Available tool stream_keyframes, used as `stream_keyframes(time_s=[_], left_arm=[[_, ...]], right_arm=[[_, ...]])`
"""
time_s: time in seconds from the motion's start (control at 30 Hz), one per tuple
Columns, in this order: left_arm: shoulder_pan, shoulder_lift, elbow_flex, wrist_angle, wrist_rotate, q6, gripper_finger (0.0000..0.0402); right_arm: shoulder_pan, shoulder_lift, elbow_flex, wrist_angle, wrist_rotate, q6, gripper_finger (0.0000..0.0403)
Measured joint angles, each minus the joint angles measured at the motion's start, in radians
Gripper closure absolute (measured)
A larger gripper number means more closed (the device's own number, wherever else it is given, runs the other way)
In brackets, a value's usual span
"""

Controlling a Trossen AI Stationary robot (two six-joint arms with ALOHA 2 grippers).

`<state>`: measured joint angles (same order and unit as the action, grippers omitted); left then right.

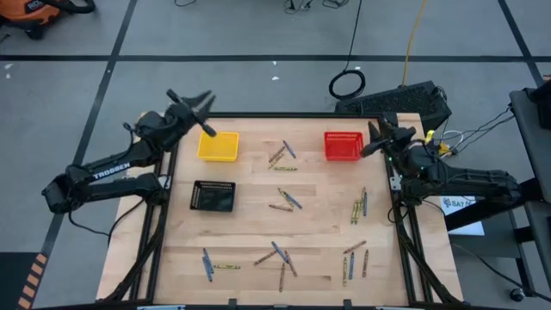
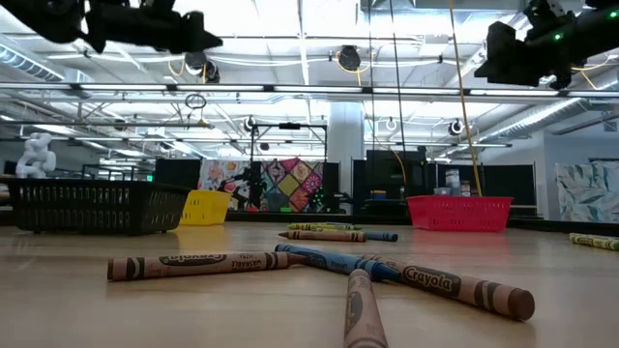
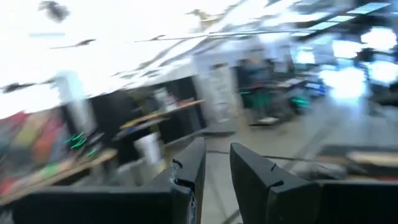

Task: Sort crayons
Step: Put the blue crayon into the red bin

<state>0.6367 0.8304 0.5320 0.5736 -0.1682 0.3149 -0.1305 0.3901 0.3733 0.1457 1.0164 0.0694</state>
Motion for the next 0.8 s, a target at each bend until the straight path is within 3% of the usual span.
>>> stream_keyframes(time_s=[0.13,0.3,0.43,0.57,0.8], left_arm=[[0.018,0.023,0.013,-0.09,-0.04,-0.064,0.0322],[0.05,0.075,0.043,-0.159,0.014,-0.025,0.0322],[0.074,0.137,0.06,-0.166,0.043,0.033,0.0322],[0.062,0.181,0.061,-0.182,0.138,0.032,0.0322],[-0.027,0.199,0.061,-0.258,0.238,0.031,0.0322]], right_arm=[[-0.011,0.005,0.0,0.0,0.048,0.054,0.0254],[-0.053,0.033,0.0,0.005,0.085,0.082,0.0254],[-0.096,0.059,0.0,0.004,0.083,0.003,0.0254],[-0.099,0.076,0.0,0.006,0.079,0.0,0.0254],[-0.099,0.077,0.0,0.005,-0.1,-0.125,0.0254]])
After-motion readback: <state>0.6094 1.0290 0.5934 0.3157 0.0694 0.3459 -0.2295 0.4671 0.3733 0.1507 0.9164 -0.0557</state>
